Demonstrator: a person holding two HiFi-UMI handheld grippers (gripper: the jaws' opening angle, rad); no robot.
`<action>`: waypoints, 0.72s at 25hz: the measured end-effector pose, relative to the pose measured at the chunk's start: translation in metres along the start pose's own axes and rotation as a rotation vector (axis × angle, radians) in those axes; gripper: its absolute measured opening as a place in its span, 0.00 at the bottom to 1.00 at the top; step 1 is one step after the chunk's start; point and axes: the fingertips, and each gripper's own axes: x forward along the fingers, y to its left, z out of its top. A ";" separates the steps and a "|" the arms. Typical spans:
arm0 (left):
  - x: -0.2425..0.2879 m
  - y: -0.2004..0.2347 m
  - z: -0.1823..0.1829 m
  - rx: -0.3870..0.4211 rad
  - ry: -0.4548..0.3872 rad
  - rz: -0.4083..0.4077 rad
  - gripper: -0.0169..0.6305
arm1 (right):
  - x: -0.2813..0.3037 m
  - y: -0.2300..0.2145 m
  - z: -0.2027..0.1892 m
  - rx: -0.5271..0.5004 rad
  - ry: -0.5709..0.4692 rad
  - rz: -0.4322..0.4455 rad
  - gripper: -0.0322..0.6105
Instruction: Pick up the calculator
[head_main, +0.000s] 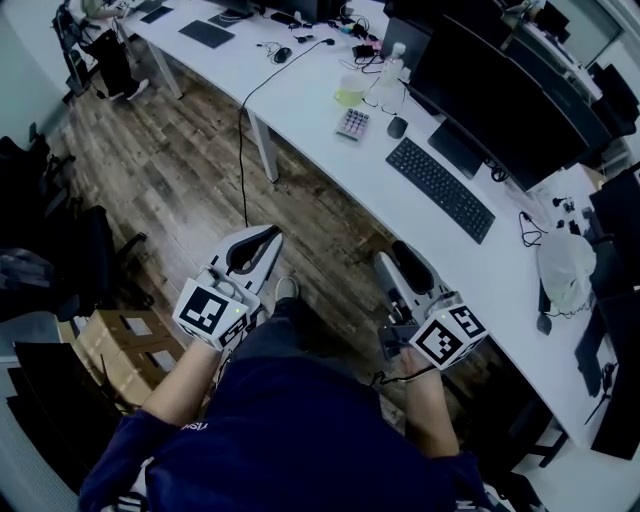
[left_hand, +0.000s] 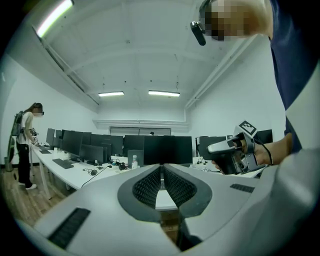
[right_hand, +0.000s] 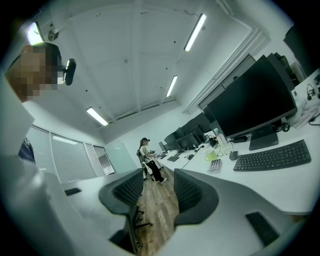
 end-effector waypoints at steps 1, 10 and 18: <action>0.006 0.006 0.000 -0.003 0.001 -0.004 0.09 | 0.007 -0.004 0.002 0.002 0.002 -0.004 0.35; 0.057 0.073 -0.003 -0.028 0.018 -0.039 0.09 | 0.078 -0.037 0.017 0.026 0.015 -0.048 0.35; 0.103 0.136 -0.005 -0.045 0.036 -0.070 0.09 | 0.144 -0.067 0.031 0.041 0.025 -0.088 0.35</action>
